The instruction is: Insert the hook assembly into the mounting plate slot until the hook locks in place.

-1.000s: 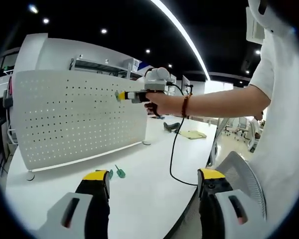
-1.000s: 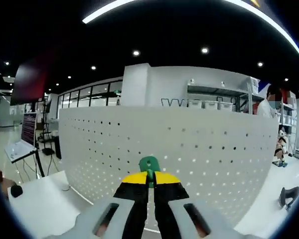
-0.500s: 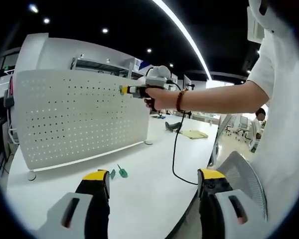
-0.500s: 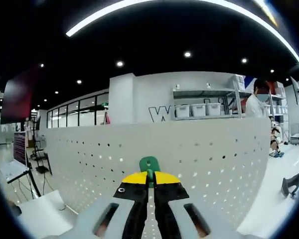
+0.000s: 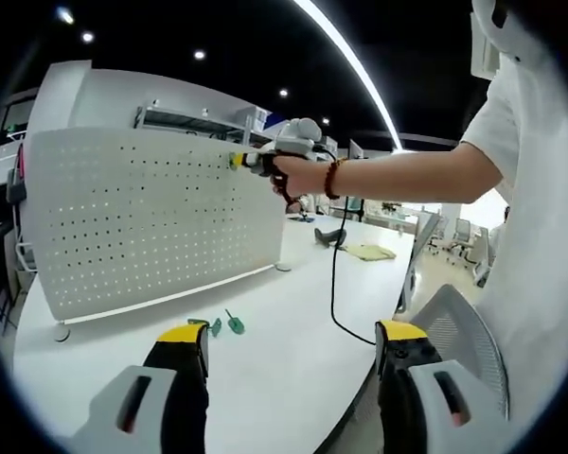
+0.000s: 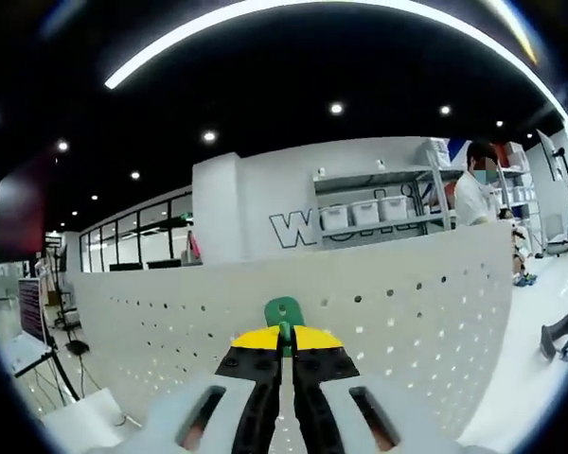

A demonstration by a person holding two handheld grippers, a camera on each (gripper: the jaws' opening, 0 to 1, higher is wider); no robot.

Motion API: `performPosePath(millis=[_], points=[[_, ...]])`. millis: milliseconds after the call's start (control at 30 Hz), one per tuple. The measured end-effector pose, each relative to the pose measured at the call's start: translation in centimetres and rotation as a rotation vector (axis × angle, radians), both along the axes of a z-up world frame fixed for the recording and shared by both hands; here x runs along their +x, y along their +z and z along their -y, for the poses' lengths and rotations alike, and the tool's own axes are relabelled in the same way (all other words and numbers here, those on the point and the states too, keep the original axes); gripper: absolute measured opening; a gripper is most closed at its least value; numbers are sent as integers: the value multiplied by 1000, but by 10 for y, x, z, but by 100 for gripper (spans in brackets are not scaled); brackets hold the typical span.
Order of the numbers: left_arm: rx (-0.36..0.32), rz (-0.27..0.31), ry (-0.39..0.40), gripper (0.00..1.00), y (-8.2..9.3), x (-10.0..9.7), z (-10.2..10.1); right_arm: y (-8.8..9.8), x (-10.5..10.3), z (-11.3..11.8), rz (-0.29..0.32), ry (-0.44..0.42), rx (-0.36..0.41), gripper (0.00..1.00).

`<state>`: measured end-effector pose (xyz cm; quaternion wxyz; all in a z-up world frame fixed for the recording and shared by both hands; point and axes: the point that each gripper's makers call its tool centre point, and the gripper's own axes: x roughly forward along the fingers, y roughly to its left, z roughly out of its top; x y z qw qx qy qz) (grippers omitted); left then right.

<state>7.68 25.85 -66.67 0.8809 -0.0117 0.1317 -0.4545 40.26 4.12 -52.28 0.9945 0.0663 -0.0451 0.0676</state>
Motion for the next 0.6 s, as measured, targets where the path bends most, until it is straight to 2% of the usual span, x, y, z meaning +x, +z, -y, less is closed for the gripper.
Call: performPosePath(millis=[167,400,500,600], points=[[1,-5,-2,74,-1,0,1,-2,7,5,1,2,62,1],[3,-12,-10,74,-3,0,5,-4,11,1,-2,0,66,1],[3,-15,-4,74,-3,1,4,-5,15,4,-3,-18,113,1],[7,-14,-4,74,-3,0,3,-5,17,4,6,-25,114,1]])
